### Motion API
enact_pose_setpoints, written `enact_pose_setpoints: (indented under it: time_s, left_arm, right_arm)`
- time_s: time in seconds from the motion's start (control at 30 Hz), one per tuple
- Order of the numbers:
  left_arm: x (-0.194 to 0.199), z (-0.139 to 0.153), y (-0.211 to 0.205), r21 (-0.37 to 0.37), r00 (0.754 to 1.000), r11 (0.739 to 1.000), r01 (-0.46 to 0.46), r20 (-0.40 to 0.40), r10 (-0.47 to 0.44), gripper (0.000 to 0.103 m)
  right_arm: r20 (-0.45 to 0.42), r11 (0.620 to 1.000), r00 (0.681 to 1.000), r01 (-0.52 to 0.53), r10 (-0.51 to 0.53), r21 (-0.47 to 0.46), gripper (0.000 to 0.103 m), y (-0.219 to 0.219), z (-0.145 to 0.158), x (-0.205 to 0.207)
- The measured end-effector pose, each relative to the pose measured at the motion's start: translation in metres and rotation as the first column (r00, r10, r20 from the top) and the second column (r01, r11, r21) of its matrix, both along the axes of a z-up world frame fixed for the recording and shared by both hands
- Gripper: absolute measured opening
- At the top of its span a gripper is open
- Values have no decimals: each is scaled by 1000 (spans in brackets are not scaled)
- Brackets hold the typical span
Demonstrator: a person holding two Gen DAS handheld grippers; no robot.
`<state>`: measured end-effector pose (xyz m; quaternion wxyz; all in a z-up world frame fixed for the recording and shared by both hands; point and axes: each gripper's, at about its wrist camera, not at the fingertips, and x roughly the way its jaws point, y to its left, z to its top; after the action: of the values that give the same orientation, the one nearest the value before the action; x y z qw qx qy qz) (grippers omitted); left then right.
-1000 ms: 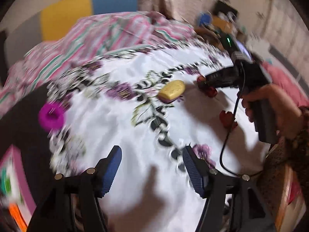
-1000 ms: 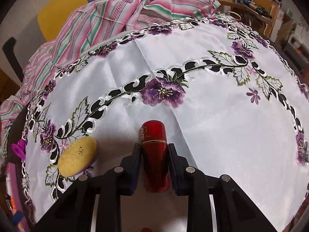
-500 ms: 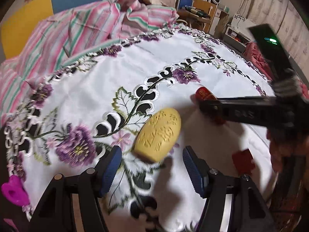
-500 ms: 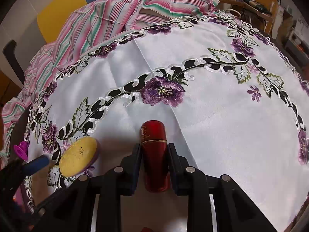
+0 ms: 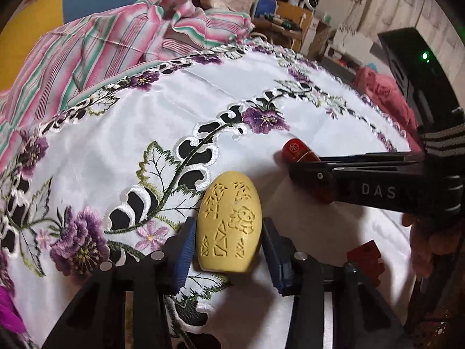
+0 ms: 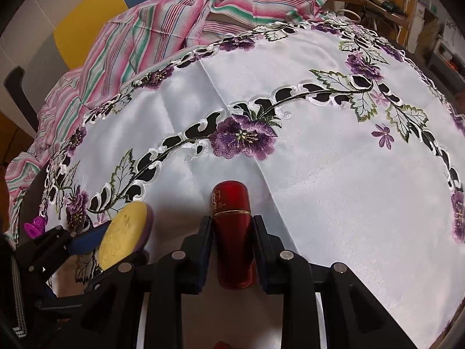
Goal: Organize rigid objects
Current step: 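Grasp the yellow oval textured block with the left tool while the right tool holds the cylinder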
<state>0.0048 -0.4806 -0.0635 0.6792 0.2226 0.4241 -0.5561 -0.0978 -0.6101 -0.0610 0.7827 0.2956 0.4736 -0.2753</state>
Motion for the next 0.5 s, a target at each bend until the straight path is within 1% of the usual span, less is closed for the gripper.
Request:
enact_pose_setpoints:
  time_s: [0.07, 0.17, 0.23, 0.37, 0.5]
  left_arm:
    - [1, -1, 5, -24, 1000, 1000, -14, -5, 14, 44]
    - [-6, -2, 12, -46, 999, 999, -23, 41, 25, 44]
    - [-9, -1, 15, -49, 998, 998, -32, 54, 35, 44]
    - [-7, -1, 23, -57, 997, 996, -62, 31, 64, 44]
    - [-10, -1, 30, -57, 996, 995, -79, 34, 81, 44]
  right_arm:
    - [-9, 1000, 1000, -7, 6, -9, 27, 1, 0, 1]
    - [-18, 1000, 1000, -18, 17, -24, 27, 2, 0, 3]
    - [-20, 999, 1000, -21, 20, -29, 27, 2, 0, 4]
    - [-27, 999, 999, -28, 27, -38, 27, 3, 0, 5]
    - [-28, 999, 999, -30, 29, -42, 27, 3, 0, 5]
